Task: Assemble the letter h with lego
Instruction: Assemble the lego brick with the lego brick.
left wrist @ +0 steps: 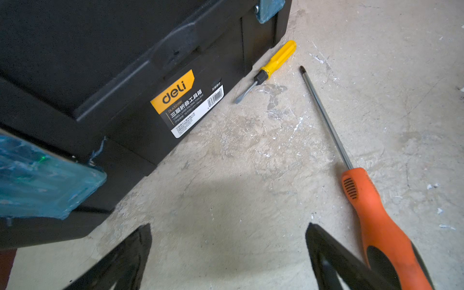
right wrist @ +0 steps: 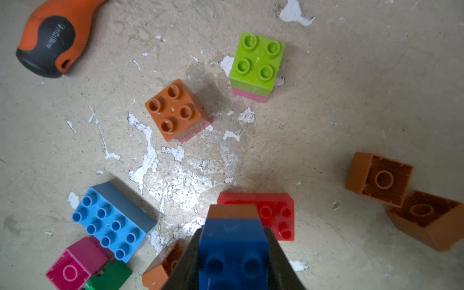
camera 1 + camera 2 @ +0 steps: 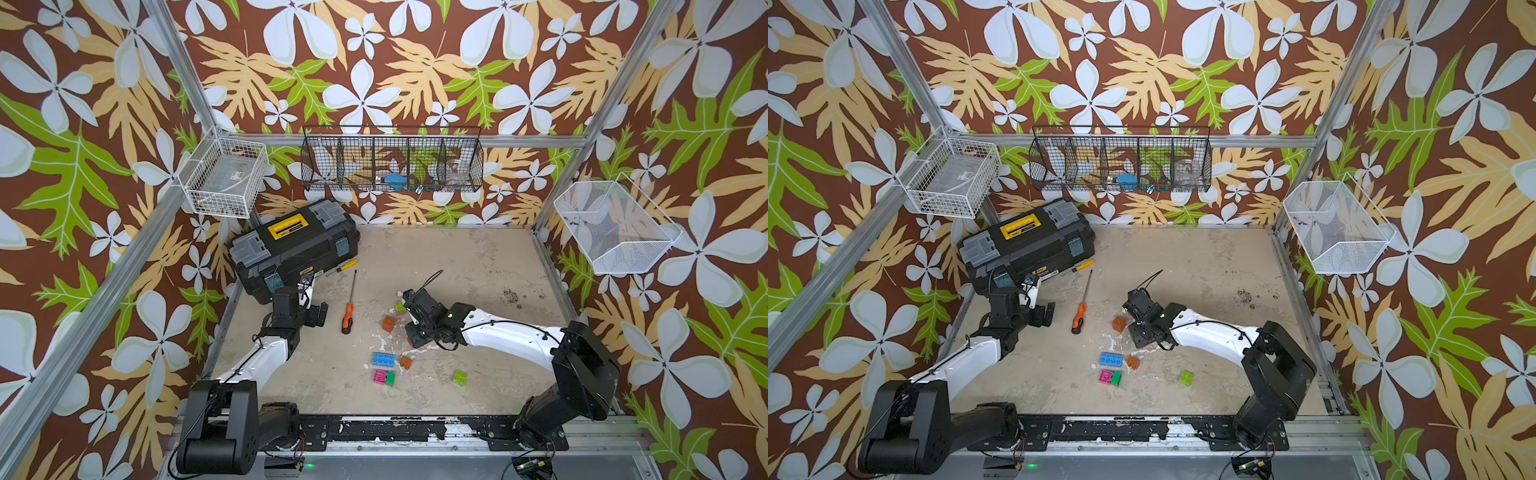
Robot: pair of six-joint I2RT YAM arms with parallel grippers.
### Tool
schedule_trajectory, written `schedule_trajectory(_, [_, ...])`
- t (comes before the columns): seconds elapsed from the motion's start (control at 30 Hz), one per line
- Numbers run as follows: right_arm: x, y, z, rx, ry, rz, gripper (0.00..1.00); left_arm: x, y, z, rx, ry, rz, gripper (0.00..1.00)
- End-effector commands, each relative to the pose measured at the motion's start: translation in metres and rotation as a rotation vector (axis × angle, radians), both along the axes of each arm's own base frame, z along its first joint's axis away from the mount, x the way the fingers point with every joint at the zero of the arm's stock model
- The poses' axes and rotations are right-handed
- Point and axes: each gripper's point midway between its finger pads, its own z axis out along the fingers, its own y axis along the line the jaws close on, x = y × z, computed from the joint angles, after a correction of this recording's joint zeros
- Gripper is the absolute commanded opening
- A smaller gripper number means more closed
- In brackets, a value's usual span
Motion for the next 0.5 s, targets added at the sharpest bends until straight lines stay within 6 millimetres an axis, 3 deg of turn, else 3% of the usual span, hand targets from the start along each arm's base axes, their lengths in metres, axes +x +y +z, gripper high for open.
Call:
schedule_trajectory(0.0, [-0.005,-0.004,-0.007,-0.021,0.014,0.013,0.29,0.001,0.001,0.003,0.004,-0.008,0.003,1.0])
schedule_trajectory(0.47, [-0.005,-0.008,-0.026,-0.056,0.019,0.022,0.29,0.001,0.002,0.003,0.007,-0.008,0.004,1.0])
